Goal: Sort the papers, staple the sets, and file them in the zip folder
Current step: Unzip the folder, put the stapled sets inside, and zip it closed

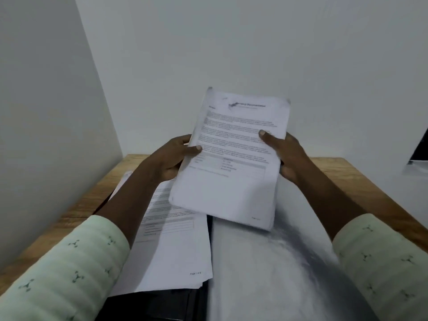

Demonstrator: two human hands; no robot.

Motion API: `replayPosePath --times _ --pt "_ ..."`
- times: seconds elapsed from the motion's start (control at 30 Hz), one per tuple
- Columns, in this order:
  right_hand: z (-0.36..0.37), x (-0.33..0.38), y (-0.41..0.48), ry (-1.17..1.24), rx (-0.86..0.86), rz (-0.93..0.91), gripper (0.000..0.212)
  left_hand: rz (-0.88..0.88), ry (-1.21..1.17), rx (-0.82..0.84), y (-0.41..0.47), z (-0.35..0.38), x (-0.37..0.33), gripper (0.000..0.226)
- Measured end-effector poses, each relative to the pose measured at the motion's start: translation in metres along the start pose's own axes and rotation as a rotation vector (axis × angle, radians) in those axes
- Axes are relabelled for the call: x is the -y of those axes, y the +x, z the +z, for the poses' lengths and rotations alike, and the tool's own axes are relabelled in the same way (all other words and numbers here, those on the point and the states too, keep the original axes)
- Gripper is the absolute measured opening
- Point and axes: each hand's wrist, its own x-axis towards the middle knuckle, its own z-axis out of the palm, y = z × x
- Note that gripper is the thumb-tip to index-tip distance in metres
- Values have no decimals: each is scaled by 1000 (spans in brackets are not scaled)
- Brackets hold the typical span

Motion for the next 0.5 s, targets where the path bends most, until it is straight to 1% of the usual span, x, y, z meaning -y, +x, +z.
replayPosePath --times 0.07,0.1,0.13,0.17,0.23,0.3,0.33,0.37,0.4,0.43,0.47,0.5 --pt "-8 10 0 0 128 45 47 64 -38 -83 5 12 -2 34" --pt "-10 10 1 -20 148 69 46 94 -66 -136 9 19 -3 33" --pt "-12 8 3 -64 121 70 45 118 -92 -172 13 26 -4 32" --pt "-13 6 5 -124 48 43 44 129 -120 -181 16 34 -6 31" --pt "-19 10 10 -204 -117 -45 44 126 -199 -142 19 48 -6 36" --pt "-31 26 16 -200 -255 -95 42 111 -239 -122 21 53 -3 42" --pt "-41 37 20 -185 -334 -106 41 112 -172 -129 23 56 1 39" --pt "-49 49 24 -173 -397 -111 41 127 6 -162 24 57 9 31" --pt "-57 59 26 -160 -438 -106 41 157 278 -205 27 58 17 23" --pt "-62 67 28 -141 -454 -93 41 193 573 -226 30 60 26 20" --pt "-66 72 30 -120 -451 -74 41 218 822 -216 34 64 34 23" --pt "-68 73 30 -100 -439 -48 39 212 976 -181 37 68 41 30"
